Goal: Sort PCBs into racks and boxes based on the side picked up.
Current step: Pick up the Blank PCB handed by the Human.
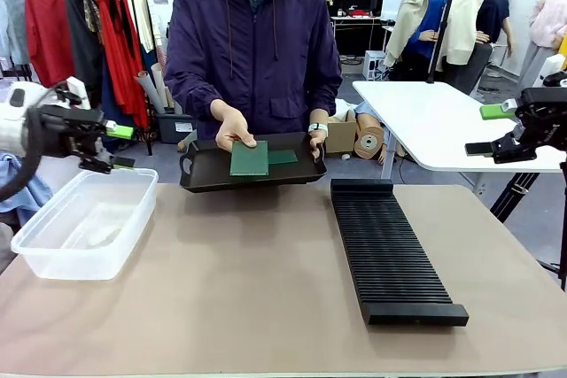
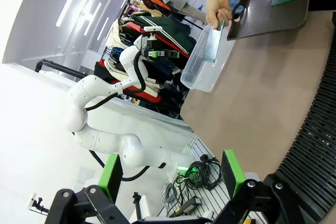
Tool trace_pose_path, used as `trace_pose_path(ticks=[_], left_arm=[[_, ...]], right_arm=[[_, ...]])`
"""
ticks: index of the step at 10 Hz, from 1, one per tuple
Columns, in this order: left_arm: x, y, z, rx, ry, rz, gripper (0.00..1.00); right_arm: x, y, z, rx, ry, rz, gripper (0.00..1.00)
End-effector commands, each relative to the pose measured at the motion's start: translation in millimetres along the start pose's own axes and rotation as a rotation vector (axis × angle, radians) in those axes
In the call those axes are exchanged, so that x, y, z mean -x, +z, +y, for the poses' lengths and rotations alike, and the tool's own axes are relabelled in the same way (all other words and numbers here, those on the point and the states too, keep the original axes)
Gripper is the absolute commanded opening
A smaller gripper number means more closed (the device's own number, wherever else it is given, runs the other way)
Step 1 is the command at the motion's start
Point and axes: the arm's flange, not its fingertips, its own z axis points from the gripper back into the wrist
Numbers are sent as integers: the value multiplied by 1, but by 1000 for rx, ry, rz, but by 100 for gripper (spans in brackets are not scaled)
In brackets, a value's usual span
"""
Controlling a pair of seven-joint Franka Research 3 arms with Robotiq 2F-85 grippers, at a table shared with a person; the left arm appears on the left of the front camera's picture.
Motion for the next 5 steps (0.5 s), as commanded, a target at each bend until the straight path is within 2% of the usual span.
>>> trace_pose_path(ticks=[1,5], left_arm=[[-12,-19,5,57,38,-11,100],[-19,-75,23,124,139,1,100]], right_arm=[[0,1,2,-4,10,0,100],[0,1,2,-4,10,0,100]])
